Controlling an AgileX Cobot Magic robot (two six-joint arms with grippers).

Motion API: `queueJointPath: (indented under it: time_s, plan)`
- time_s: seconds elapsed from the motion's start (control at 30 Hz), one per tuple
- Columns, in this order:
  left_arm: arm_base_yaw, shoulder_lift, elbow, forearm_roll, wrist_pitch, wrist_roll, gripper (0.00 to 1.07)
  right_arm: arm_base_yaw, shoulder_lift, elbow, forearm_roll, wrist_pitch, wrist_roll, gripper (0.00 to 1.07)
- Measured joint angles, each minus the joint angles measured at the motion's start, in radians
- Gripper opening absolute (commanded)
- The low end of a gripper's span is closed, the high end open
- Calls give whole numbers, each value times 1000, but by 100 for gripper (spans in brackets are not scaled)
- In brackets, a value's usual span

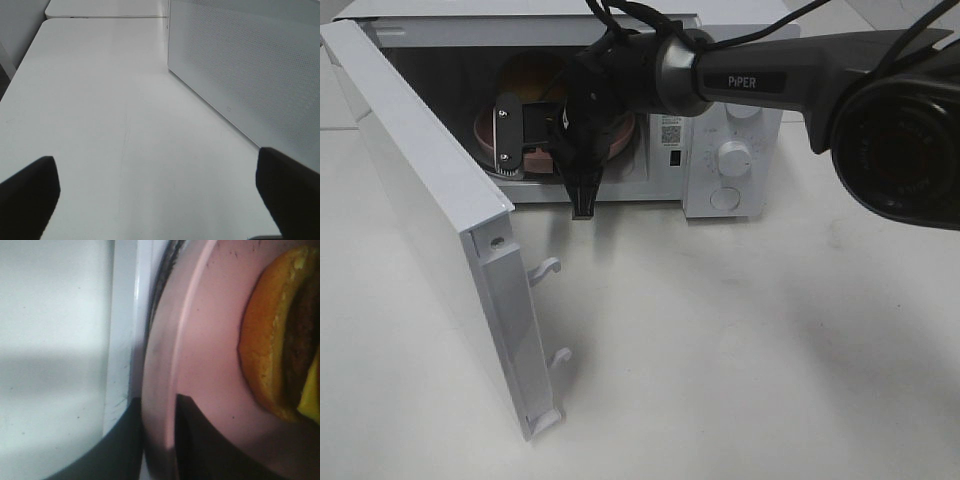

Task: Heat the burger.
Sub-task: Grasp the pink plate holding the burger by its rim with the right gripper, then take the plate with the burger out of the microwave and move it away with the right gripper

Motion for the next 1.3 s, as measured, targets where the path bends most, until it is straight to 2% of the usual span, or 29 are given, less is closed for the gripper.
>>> queueJointPath:
  time_s: [0.3,0.83,1.3]
  plan:
    - [0,0,0,0,0,0,100,7,-41,57,-2,-17,-71,0]
    - [0,0,0,0,0,0,100,10,-210,342,-7,-100,-240,0]
    - [0,0,0,0,0,0,100,11,-364,616,-6,-275,-373,0]
